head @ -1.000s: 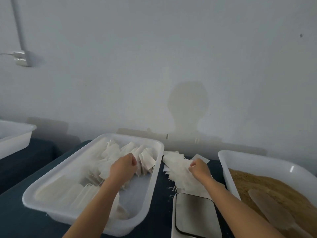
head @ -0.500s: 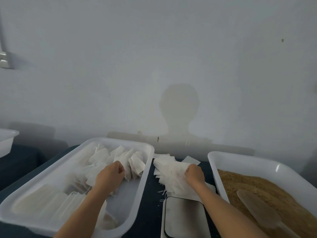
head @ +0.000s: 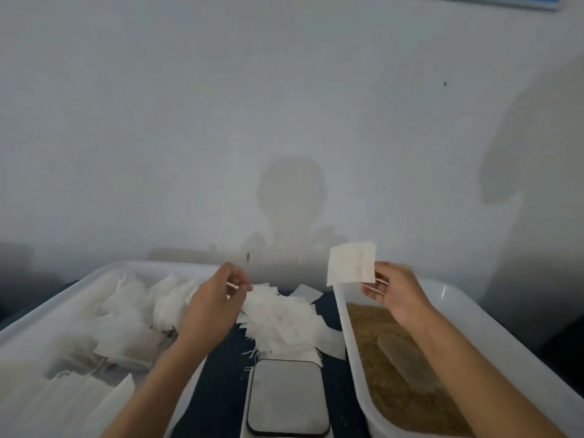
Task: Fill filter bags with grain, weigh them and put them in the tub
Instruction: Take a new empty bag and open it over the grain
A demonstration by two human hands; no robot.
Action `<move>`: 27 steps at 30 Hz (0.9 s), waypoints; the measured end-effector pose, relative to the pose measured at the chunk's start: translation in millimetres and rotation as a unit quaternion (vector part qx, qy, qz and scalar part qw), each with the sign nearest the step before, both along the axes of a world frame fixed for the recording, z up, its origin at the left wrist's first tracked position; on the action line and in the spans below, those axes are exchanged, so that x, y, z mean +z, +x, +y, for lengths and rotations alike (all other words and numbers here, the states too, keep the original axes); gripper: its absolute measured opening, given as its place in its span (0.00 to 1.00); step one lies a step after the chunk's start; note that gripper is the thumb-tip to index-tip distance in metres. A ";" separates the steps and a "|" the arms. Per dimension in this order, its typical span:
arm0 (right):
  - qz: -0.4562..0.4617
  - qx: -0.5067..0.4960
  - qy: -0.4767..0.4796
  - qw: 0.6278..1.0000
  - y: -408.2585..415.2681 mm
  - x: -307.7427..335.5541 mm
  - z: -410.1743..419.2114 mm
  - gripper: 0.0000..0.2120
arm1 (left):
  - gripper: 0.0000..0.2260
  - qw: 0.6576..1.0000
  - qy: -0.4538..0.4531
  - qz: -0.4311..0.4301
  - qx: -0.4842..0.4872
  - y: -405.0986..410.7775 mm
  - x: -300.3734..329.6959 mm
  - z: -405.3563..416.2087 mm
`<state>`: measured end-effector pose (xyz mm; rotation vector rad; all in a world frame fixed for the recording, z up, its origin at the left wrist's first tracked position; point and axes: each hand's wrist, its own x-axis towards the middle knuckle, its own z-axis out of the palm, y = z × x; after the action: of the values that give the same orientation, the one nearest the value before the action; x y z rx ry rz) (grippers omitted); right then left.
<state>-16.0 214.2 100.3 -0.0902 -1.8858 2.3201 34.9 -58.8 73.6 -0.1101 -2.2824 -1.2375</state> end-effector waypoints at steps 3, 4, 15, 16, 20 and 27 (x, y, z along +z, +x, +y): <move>-0.004 -0.006 0.032 0.999 25.0 -14.0 28.8 0.07 | 0.08 0.995 0.012 -0.021 -0.093 0.7 0.0 42.2; -0.002 -0.011 0.063 0.998 32.7 -20.5 37.4 0.08 | 0.09 0.991 0.006 -0.032 -0.126 1.0 -2.7 57.3; 0.013 -0.010 0.328 0.944 64.6 -70.9 65.5 0.07 | 0.09 0.947 -0.082 -0.139 -0.276 -10.0 -55.3 203.2; 0.015 -0.019 0.323 0.946 64.0 -72.5 67.1 0.08 | 0.08 0.948 -0.082 -0.134 -0.276 -11.0 -58.0 207.5; 0.007 -0.027 0.304 0.952 63.3 -76.6 71.7 0.09 | 0.09 0.956 -0.113 -0.078 -0.260 -12.5 -66.2 212.8; -0.045 -0.025 0.327 0.944 61.2 -82.5 70.9 0.07 | 0.09 0.960 -0.146 0.017 -0.239 -8.4 -66.8 214.0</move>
<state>45.2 285.1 17.8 -0.1630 -2.5512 1.5659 26.6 155.2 6.8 -0.8260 -2.4748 -1.0892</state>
